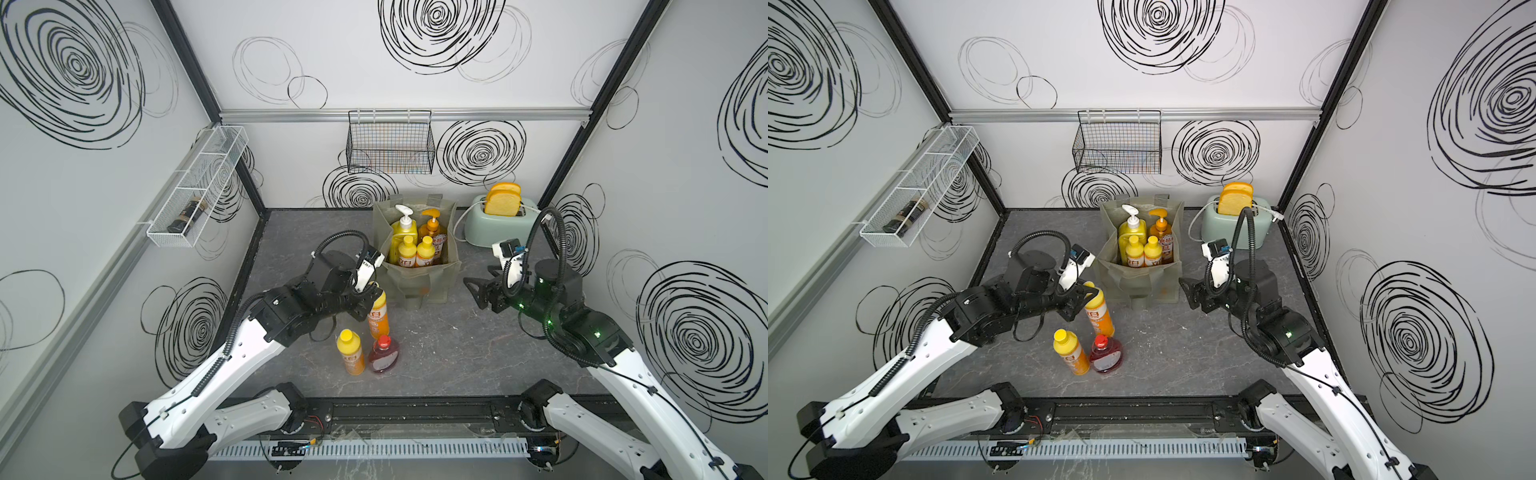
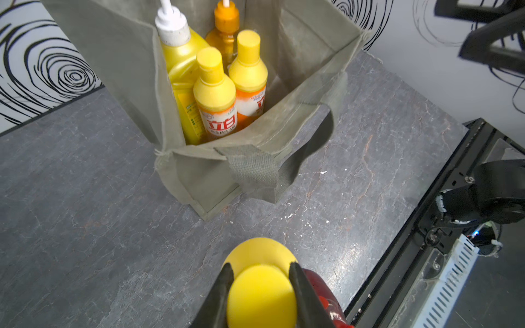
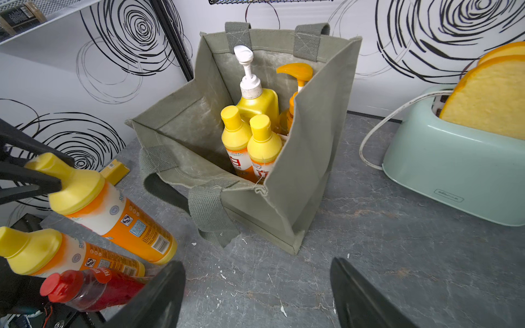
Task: Pack dish soap into the shopping bag
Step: Pick up the bottle of dish soap at the center of the board, then place the bottle of dish soap in the shopping bag.
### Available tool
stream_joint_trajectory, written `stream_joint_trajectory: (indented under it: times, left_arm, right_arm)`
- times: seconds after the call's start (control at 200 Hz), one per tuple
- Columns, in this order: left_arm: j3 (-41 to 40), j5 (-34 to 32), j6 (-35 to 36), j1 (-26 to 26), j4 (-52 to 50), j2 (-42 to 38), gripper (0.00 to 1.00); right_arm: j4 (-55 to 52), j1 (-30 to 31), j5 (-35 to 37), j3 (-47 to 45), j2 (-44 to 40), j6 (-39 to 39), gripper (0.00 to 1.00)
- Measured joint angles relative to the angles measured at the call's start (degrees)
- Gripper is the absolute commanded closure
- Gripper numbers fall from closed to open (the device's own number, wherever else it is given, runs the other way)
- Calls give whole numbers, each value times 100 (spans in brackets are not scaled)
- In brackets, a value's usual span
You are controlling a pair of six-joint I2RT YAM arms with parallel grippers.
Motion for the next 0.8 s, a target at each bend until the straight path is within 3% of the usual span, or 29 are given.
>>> stream_joint_trajectory:
  times: [0.801]
  left_arm:
    - [1978, 730, 350, -7, -826, 549, 100]
  right_arm:
    - [407, -240, -225, 203, 702, 0, 15]
